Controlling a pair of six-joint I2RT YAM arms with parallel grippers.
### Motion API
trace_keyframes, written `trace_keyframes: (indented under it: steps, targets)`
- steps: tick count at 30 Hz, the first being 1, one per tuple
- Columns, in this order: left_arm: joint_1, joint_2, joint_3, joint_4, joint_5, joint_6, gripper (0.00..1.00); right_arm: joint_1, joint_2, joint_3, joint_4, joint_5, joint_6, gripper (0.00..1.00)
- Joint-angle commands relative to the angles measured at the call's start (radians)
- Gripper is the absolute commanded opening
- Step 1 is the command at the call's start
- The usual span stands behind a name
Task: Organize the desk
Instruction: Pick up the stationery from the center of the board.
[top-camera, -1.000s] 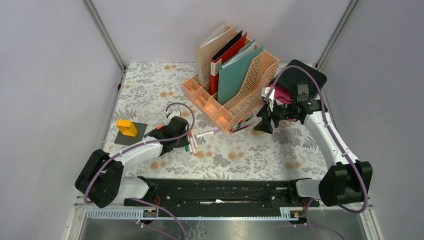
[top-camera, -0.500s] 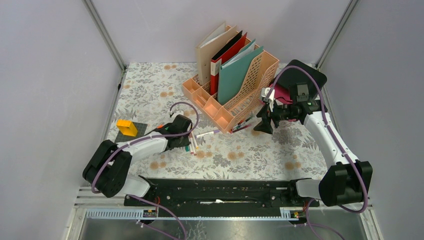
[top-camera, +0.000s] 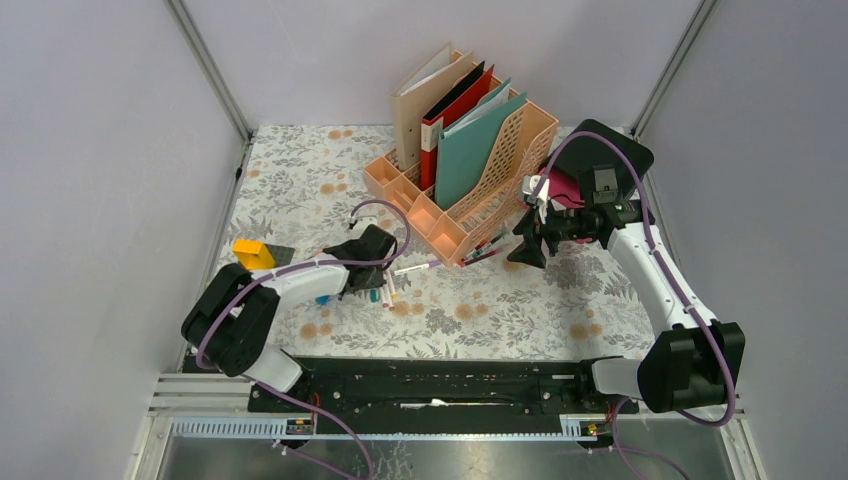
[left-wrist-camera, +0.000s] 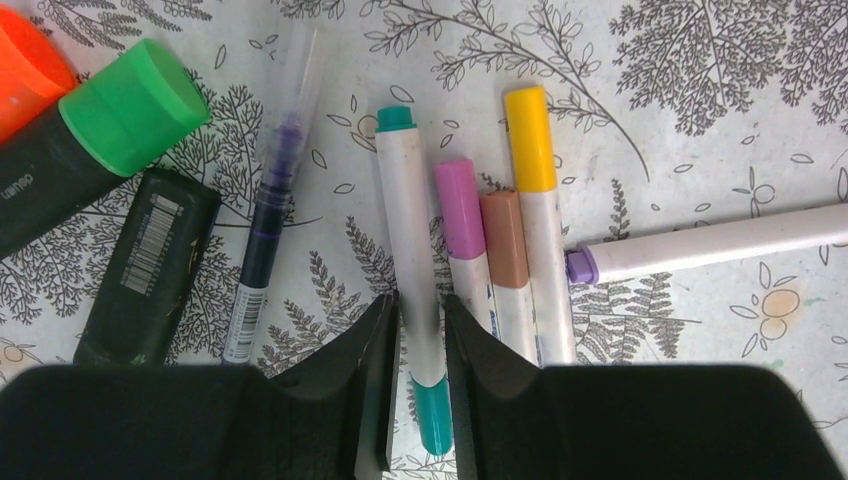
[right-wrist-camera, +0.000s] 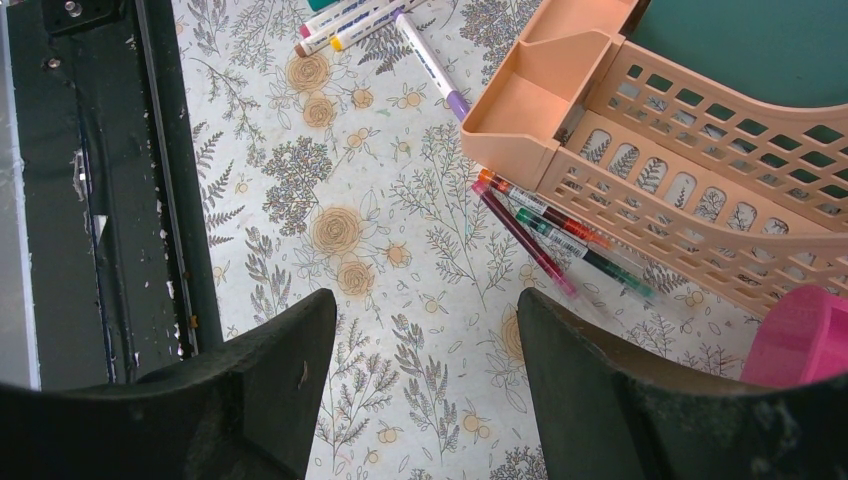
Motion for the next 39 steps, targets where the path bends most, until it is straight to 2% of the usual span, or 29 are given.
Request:
trace_keyframes:
  steps: [1, 5, 12, 20, 33, 36, 39]
  targets:
    - [-0.002, 0.051, 0.005, -0.031, -0.02, 0.015, 0.27, -0.002, -0.001, -0.001, -0.009, -0.032, -0.021, 0.73]
    - [-0.002, 0.045, -0.01, -0.007, 0.001, 0.019, 0.2, -0.003, -0.001, -0.001, -0.011, -0.033, -0.022, 0.73]
    - [-0.002, -0.022, -0.021, 0.004, 0.018, 0.027, 0.0, -0.001, -0.003, -0.001, -0.013, -0.042, -0.023, 0.73]
    - [-0.001, -0.178, -0.084, 0.092, 0.075, 0.042, 0.0, -0.001, 0.0, -0.004, -0.014, -0.086, -0.018, 0.73]
    - [-0.001, -0.434, -0.222, 0.386, 0.254, 0.008, 0.0, 0.0, 0.05, -0.016, -0.002, -0.295, 0.037, 0.71]
    - [-0.001, -0.461, -0.26, 0.482, 0.311, -0.017, 0.0, 0.002, 0.053, -0.04, 0.072, -0.322, 0.127, 0.7]
    - [-0.001, -0.475, -0.302, 0.576, 0.348, -0.048, 0.0, 0.02, 0.046, -0.085, 0.223, -0.323, 0.262, 0.7]
